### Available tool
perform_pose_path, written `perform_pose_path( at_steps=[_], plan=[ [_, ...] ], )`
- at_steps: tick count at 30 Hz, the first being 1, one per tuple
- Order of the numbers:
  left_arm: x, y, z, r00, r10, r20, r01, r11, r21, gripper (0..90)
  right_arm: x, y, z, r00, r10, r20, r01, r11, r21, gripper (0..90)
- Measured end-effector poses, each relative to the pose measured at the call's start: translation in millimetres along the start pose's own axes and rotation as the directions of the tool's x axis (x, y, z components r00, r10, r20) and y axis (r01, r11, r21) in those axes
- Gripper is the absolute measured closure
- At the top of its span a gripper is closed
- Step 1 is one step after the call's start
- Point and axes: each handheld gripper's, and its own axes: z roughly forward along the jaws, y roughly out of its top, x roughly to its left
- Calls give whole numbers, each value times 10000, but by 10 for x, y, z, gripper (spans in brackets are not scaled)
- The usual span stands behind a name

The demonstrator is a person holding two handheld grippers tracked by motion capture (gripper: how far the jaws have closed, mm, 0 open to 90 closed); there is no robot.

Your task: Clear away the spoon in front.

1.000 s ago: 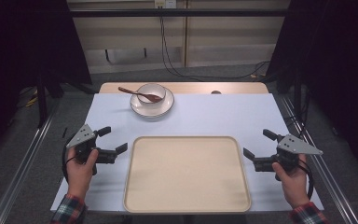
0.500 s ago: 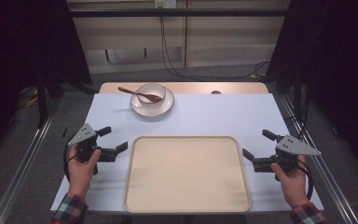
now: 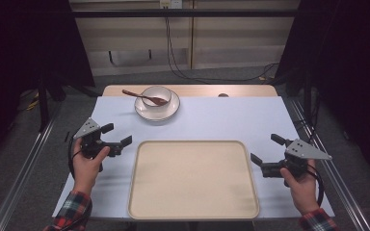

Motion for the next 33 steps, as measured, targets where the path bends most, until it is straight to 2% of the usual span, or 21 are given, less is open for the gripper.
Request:
perform_pose_path(
  at_steps=[2, 7, 9, 10, 12, 15, 20, 22, 25, 26, 27, 30, 33],
  plan=[
    [12, 7, 20, 9999, -85, 84, 86, 9999, -85, 0, 0, -1, -3, 10000, 14, 29, -14, 10000, 8, 1],
    [76, 60, 115, 9993, -286, -236, 283, 9995, -147, 0, 7, 0, -10, 10000, 42, 2, -42, 10000, 24, 1],
    [96, 74, 146, 9991, -174, -389, 165, 9996, -242, 0, 9, -4, 0, 10000, -35, -39, 36, 10000, 29, 1],
    [109, 77, 156, 9996, -163, -251, 157, 9995, -267, 0, 14, -5, 3, 10000, -5, -20, 6, 10000, 50, 1],
    [123, 90, 190, 9989, -252, -397, 240, 9992, -311, 0, 19, -5, 3, 10000, 31, -45, -31, 10000, 79, 2],
    [138, 122, 235, 9990, -208, -384, 197, 9993, -302, 0, 17, -6, 8, 9999, 25, -103, -25, 10000, 84, 1],
    [188, 158, 334, 9980, -498, -400, 486, 9984, -284, 0, 18, -8, 17, 9999, -27, -146, 29, 9999, 104, 2],
    [211, 172, 362, 9966, -571, -588, 556, 9981, -269, 0, 26, -10, 18, 9998, -59, -191, 62, 9999, 142, 3],
    [245, 193, 382, 9947, -819, -624, 799, 9962, -344, 0, 30, -9, 18, 9999, -20, -152, 22, 9998, 173, 3],
    [262, 200, 389, 9952, -854, -474, 836, 9957, -390, 0, 32, -9, 17, 9998, 29, -187, -26, 9999, 162, 3],
    [264, 210, 394, 9938, -923, -616, 899, 9951, -416, 0, 30, -10, 16, 9998, -20, -197, 23, 9999, 152, 3],
    [301, 215, 414, 9934, -914, -688, 894, 9955, -313, 0, 29, -11, 15, 9997, -51, -224, 55, 9999, 162, 3],
    [333, 203, 459, 9901, -1141, -817, 1117, 9932, -332, 0, 33, -12, 24, 9997, -75, -225, 78, 9998, 156, 4]
  ],
)
